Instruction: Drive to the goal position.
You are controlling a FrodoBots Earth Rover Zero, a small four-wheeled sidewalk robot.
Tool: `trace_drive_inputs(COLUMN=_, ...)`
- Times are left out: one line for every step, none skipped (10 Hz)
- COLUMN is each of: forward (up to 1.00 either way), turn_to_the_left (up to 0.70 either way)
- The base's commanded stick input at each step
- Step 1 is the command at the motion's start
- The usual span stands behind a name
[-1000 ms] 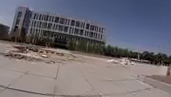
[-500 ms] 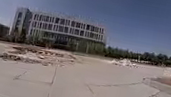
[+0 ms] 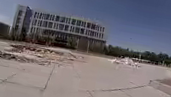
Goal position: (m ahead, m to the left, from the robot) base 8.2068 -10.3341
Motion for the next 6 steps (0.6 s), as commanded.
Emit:
trace_drive_inputs(forward=0.7, turn_to_the_left=0.0)
trace_drive_inputs(forward=0.7, turn_to_the_left=0.0)
trace_drive_inputs(forward=0.7, turn_to_the_left=0.0)
trace_drive_inputs(forward=0.7, turn_to_the_left=0.0)
trace_drive_inputs(forward=0.7, turn_to_the_left=0.0)
trace_drive_inputs(forward=0.7, turn_to_the_left=0.0)
